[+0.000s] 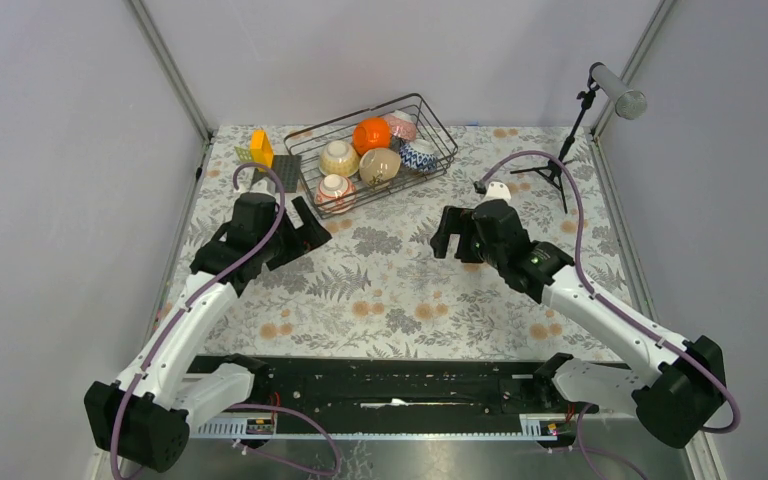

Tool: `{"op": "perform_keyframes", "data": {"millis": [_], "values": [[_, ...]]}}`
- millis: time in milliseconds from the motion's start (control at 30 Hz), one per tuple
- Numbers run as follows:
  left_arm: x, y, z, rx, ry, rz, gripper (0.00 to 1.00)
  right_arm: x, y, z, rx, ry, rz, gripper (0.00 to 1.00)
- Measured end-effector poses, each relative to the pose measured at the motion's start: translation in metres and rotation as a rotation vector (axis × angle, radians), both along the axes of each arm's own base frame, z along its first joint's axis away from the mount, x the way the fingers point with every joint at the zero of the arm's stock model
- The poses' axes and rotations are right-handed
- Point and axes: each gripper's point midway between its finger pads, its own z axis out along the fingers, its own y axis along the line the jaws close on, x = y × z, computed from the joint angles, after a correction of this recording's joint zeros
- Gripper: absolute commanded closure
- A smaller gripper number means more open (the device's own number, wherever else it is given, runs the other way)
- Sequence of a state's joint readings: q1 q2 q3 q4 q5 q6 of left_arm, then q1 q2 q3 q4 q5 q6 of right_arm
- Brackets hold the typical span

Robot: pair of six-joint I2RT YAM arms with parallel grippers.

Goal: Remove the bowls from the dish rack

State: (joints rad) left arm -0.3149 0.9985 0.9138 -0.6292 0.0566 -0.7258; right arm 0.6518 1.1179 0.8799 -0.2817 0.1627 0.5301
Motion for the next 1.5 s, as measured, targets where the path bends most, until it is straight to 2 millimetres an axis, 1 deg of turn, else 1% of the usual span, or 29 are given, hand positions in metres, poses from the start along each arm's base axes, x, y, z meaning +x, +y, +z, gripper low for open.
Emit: {"op": "perform_keyframes", "data": {"millis": [100, 233, 433, 500, 633, 667, 733, 833, 933, 1000, 1067, 1133, 1167, 1200, 1333, 1433, 1500], "values": [[0.0, 0.001, -0.001, 0.006, 0.005, 0.001, 0.05, 0.002, 0.0, -0.003, -0.013, 0.026, -0.016, 0.0], [0.007, 0.0, 0.003, 0.023, 0.0, -0.003, 0.06, 0.009, 0.008, -0.007, -0.025, 0.064, -0.014, 0.0], [0.034, 0.005, 0.008, 0.085, -0.01, 0.033, 0.06, 0.013, 0.028, -0.007, -0.033, 0.085, 0.095, 0.0], [0.046, 0.008, 0.008, 0.104, -0.014, 0.059, 0.06, 0.016, 0.038, -0.006, -0.027, 0.089, 0.134, 0.0], [0.076, 0.017, 0.007, 0.118, -0.021, 0.13, 0.07, 0.03, 0.056, 0.002, -0.011, 0.09, 0.172, 0.0], [0.082, 0.02, 0.005, 0.12, -0.019, 0.146, 0.08, 0.033, 0.06, 0.005, -0.004, 0.089, 0.179, 0.0], [0.098, 0.024, 0.003, 0.125, -0.018, 0.179, 0.13, 0.038, 0.066, 0.009, 0.005, 0.084, 0.187, 0.0], [0.121, 0.026, 0.0, 0.128, -0.022, 0.214, 0.18, 0.044, 0.07, 0.019, 0.005, 0.07, 0.192, 0.0], [0.146, 0.02, -0.001, 0.126, -0.028, 0.216, 0.23, 0.047, 0.07, 0.028, -0.003, 0.053, 0.192, 0.0], [0.166, 0.013, 0.002, 0.113, -0.053, 0.207, 0.24, 0.049, 0.069, 0.031, -0.01, 0.041, 0.189, 0.0], [0.18, 0.005, 0.003, 0.098, -0.071, 0.186, 0.2, 0.049, 0.067, 0.03, -0.022, 0.039, 0.186, 0.0], [0.193, -0.008, 0.006, 0.078, -0.094, 0.153, 0.16, 0.048, 0.064, 0.028, -0.038, 0.044, 0.188, 0.0], [0.2, -0.018, 0.008, 0.061, -0.104, 0.13, 0.05, 0.048, 0.064, 0.028, -0.039, 0.043, 0.189, 0.0], [0.206, -0.027, 0.009, 0.045, -0.114, 0.107, 0.02, 0.048, 0.064, 0.028, -0.044, 0.042, 0.193, 0.0], [0.226, -0.066, 0.012, -0.007, -0.147, 0.017, 0.01, 0.046, 0.062, 0.025, -0.059, 0.049, 0.2, 0.0], [0.237, -0.086, 0.009, -0.02, -0.16, -0.027, 0.03, 0.047, 0.06, 0.025, -0.053, 0.057, 0.194, 0.0], [0.24, -0.098, 0.006, -0.028, -0.159, -0.054, 0.03, 0.05, 0.057, 0.027, -0.028, 0.072, 0.18, 0.0]]}}
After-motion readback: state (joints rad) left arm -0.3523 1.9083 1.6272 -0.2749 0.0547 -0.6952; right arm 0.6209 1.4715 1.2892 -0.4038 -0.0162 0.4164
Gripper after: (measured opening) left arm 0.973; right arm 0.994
